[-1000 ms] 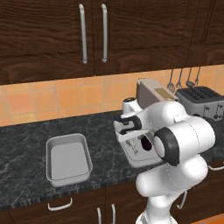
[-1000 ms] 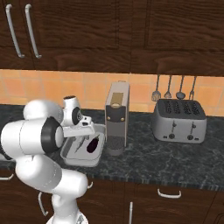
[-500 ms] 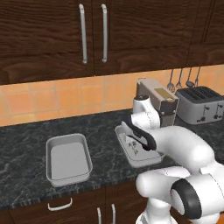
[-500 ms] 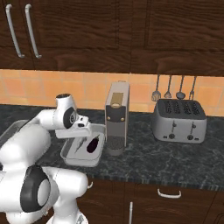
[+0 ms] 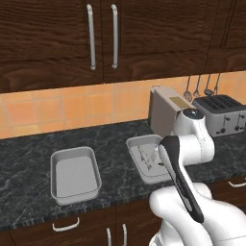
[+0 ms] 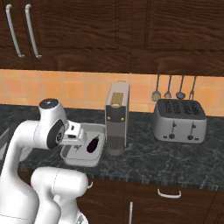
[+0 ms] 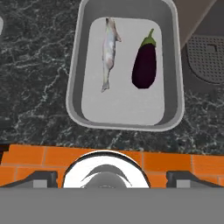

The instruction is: Place one eggplant and one fish in each tupperware on the nearby counter, to pack two identical lunches.

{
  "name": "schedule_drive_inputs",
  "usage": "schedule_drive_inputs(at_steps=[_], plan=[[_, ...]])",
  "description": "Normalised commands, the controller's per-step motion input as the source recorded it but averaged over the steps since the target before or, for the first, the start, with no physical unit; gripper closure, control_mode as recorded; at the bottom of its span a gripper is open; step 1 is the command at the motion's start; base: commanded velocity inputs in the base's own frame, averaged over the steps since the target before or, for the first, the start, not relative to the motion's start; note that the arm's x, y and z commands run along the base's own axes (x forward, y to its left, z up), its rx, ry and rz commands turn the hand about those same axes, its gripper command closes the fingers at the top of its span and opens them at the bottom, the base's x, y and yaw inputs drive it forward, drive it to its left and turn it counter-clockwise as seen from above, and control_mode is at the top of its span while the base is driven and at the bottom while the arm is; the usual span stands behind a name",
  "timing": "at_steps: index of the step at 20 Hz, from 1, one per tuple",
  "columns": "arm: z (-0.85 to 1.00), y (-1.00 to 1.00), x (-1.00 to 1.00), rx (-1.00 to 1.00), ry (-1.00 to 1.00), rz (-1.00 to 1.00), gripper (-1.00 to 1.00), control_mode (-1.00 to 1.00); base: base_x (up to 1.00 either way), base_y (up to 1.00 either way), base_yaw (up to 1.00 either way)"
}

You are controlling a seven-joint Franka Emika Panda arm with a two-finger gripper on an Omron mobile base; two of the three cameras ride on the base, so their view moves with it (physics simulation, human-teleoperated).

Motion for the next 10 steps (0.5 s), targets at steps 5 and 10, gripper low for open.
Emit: schedule_drive_inputs(at_steps=[5,10], plan=[[0.84,-0.23,-0.92,0.00,0.13,0.00,-1.00,-1.00,0.00,0.00,0.00],[0.42,-0.07,-0.64,0.00,-0.04,0.00,-1.00,-1.00,0.00,0.00,0.00]])
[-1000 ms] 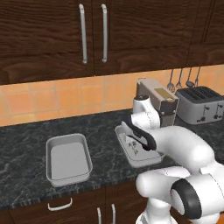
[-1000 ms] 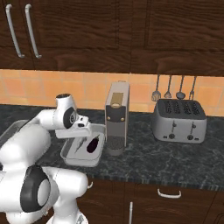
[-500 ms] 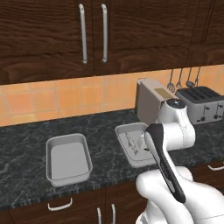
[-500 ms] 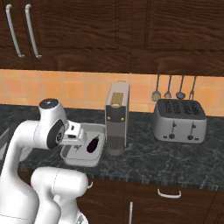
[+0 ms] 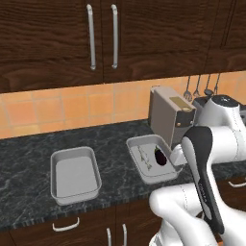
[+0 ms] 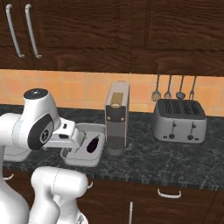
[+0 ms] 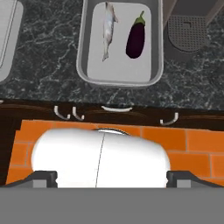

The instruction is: Place one eggplant and one fish in each tupperware on the nearby counter, to pack two identical lunches.

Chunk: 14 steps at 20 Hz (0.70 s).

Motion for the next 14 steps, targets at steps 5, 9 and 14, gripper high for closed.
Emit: schedule_drive_inputs(at_steps=[5,9,14], plan=[[0.00,0.00,0.00,0.00,0.00,0.00,-1.00,-1.00,0.00,0.00,0.00],[0.00,0.00,0.00,0.00,0.00,0.00,-1.00,1.00,-0.07,0.00,0.00],[0.00,0.00,0.00,0.00,0.00,0.00,-1.00,1.00,-0.91,-0.65,-0.26]])
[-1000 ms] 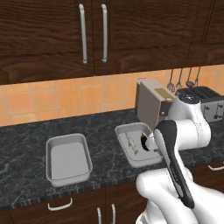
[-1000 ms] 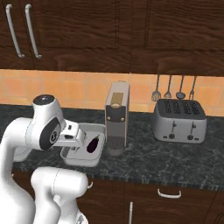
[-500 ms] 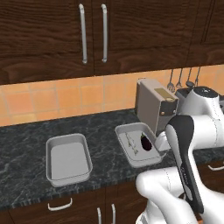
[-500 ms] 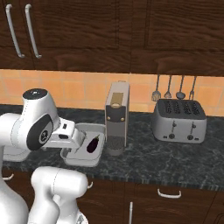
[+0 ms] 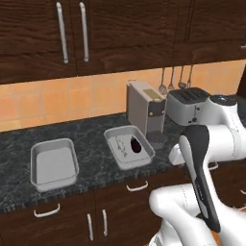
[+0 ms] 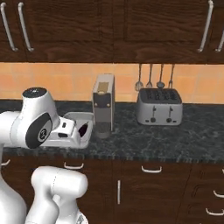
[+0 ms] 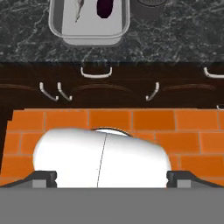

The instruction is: Place one eggplant and one fish in each tupperware on the nearby counter, to pack two identical lunches.

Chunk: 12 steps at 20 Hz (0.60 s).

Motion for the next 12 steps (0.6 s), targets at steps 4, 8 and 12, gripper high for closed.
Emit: schedule_drive_inputs(at_steps=[4,8,12], plan=[[0.00,0.00,0.00,0.00,0.00,0.00,-1.00,1.00,-0.56,-0.89,-0.37],[0.00,0.00,0.00,0.00,0.00,0.00,-1.00,1.00,-0.05,-1.00,-0.43],[0.00,0.00,0.00,0.00,0.00,0.00,-1.00,1.00,-0.03,-1.00,-0.40]])
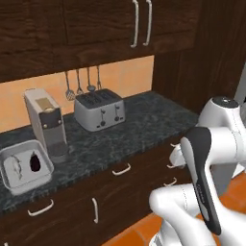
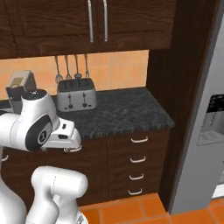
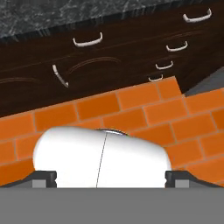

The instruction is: Place one eggplant and one fish in each tupperware on the nearby counter, to pack two identical lunches.

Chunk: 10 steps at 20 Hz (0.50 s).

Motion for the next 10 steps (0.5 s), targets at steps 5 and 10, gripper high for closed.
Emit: schedule_drive_inputs(at_steps=[5,10], plan=[[0.00,0.00,0.00,0.00,0.00,0.00,-1.00,1.00,-0.61,-1.00,-0.20],[0.00,0.00,0.00,0.00,0.00,0.00,-1.00,1.00,-0.41,-1.00,0.02]])
